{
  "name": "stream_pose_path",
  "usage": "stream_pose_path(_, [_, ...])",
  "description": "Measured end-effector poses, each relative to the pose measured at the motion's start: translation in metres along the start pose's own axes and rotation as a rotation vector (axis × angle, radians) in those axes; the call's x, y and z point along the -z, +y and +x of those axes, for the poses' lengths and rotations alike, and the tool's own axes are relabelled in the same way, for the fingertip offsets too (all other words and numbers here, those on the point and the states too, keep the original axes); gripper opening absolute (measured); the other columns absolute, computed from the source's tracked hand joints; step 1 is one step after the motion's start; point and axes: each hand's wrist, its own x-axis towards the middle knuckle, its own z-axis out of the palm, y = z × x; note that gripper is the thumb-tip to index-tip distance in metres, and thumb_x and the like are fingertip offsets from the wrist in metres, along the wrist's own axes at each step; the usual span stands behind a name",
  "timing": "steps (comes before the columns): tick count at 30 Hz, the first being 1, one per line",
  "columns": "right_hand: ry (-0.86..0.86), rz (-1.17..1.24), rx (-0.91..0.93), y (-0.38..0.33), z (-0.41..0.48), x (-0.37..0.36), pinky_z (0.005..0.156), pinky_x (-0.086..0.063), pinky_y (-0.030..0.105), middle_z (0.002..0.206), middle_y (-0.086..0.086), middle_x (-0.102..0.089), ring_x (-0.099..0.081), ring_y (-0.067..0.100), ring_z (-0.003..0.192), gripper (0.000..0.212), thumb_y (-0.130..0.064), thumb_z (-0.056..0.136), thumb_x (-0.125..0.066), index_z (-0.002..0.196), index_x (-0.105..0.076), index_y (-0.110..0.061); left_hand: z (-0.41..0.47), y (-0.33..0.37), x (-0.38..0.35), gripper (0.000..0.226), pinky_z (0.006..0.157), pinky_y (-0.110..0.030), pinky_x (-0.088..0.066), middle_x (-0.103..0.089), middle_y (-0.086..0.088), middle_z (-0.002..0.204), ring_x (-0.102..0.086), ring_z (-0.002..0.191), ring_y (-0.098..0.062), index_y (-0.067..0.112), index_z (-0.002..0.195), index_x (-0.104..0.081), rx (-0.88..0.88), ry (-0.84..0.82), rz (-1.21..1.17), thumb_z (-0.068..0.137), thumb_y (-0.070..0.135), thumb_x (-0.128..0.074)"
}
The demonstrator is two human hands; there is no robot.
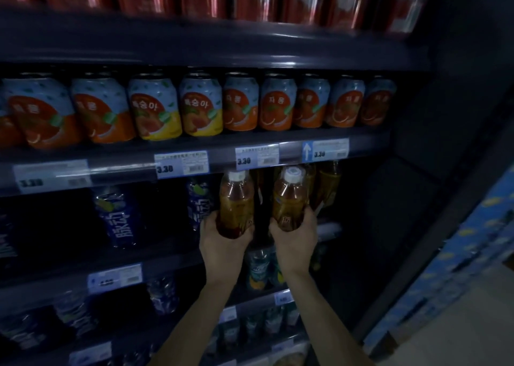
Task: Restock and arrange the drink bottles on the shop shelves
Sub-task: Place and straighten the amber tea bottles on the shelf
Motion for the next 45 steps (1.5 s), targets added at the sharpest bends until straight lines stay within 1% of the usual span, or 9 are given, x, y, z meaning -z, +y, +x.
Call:
stream_pose_path(2, [-0.020,-0.007,-0.001,0.001,0.005,-0.004,0.104,-0.044,0.036,0.127,0.000,-0.053,-0.050,0.012,0.118,0.071,-0.026,0.074,-0.080,0.136,-0.046,-0.016,0.006,0.000,-0.006,0.077,0.082,-0.014,-0.040,-0.052,0.011,0.109,-0.051,0.098,0.000,0.021,0.126,-0.050,0.000,0.013,0.009,0.060,0.043,-0.086])
stream_pose_path(7, [-0.053,-0.007,0.003,0.003,0.018,-0.016,0.104,-0.044,0.033,0.124,-0.001,-0.054,-0.050,0.008,0.117,0.070,-0.028,0.074,-0.080,0.134,-0.046,-0.012,0.018,-0.004,-0.014,0.076,0.085,-0.022,-0.047,-0.056,0.004,0.111,-0.056,0.100,-0.008,0.016,0.124,-0.053,0.027,0.042,0.002,0.060,0.038,-0.087])
stream_pose_path(10, [-0.032,-0.031,0.025,0.004,0.024,-0.023,0.095,-0.039,0.012,0.111,-0.017,-0.050,-0.041,-0.019,0.107,0.065,-0.025,0.073,-0.081,0.128,-0.049,-0.010,0.019,-0.007,-0.017,0.076,0.088,-0.024,-0.045,-0.052,0.008,0.111,-0.052,0.099,-0.005,0.015,0.126,-0.051,0.032,0.066,0.023,0.062,0.036,-0.087])
stream_pose_path(14, [-0.085,-0.033,-0.005,0.003,0.029,-0.030,0.093,-0.047,0.031,0.116,0.001,-0.056,-0.052,0.009,0.107,0.067,-0.023,0.072,-0.080,0.130,-0.049,-0.010,0.018,-0.008,-0.022,0.083,0.092,-0.025,-0.042,-0.047,0.010,0.113,-0.049,0.105,-0.007,0.011,0.133,-0.047,0.030,0.081,0.040,0.065,0.037,-0.086])
stream_pose_path(16, [-0.100,-0.027,-0.004,0.003,0.031,-0.033,0.092,-0.049,0.034,0.115,0.004,-0.057,-0.054,0.015,0.107,0.066,-0.021,0.071,-0.080,0.129,-0.050,-0.010,0.019,-0.006,-0.025,0.081,0.095,-0.030,-0.046,-0.048,0.008,0.115,-0.051,0.108,-0.011,0.009,0.133,-0.047,0.029,0.084,0.047,0.066,0.036,-0.085])
stream_pose_path(21, [-0.098,-0.048,0.006,0.004,0.032,-0.037,0.092,-0.048,0.035,0.113,0.001,-0.056,-0.053,0.013,0.105,0.061,-0.024,0.073,-0.078,0.127,-0.051,-0.013,0.024,0.000,-0.033,0.064,0.090,-0.037,-0.051,-0.053,0.003,0.106,-0.055,0.099,-0.012,0.012,0.122,-0.057,0.005,0.089,0.073,0.067,0.031,-0.085])
stream_pose_path(29, [-0.099,-0.031,0.015,0.009,0.028,-0.043,0.090,-0.041,0.023,0.116,-0.002,-0.053,-0.050,0.007,0.107,0.063,-0.025,0.076,-0.078,0.130,-0.049,-0.013,0.031,-0.002,-0.040,0.069,0.094,-0.032,-0.046,-0.052,0.002,0.109,-0.053,0.105,-0.014,0.010,0.127,-0.053,0.011,0.071,0.102,0.070,0.032,-0.083])
stream_pose_path(39, [-0.117,-0.074,0.063,0.014,0.024,-0.041,0.095,-0.042,0.021,0.124,0.003,-0.053,-0.050,0.011,0.115,0.065,-0.030,0.082,-0.074,0.136,-0.044,-0.010,0.029,-0.003,-0.034,0.065,0.095,-0.039,-0.049,-0.058,-0.006,0.114,-0.056,0.106,-0.016,0.011,0.128,-0.052,0.017,0.022,0.134,0.075,0.037,-0.079])
stream_pose_path(45, [-0.030,-0.133,0.034,0.015,0.014,-0.041,0.104,-0.033,0.027,0.140,0.008,-0.044,-0.038,0.018,0.131,0.078,-0.036,0.081,-0.075,0.143,-0.036,-0.009,0.023,-0.002,-0.032,0.076,0.095,-0.029,-0.049,-0.059,-0.004,0.121,-0.057,0.109,-0.012,0.012,0.136,-0.042,0.027,0.035,0.061,0.074,0.029,-0.081])
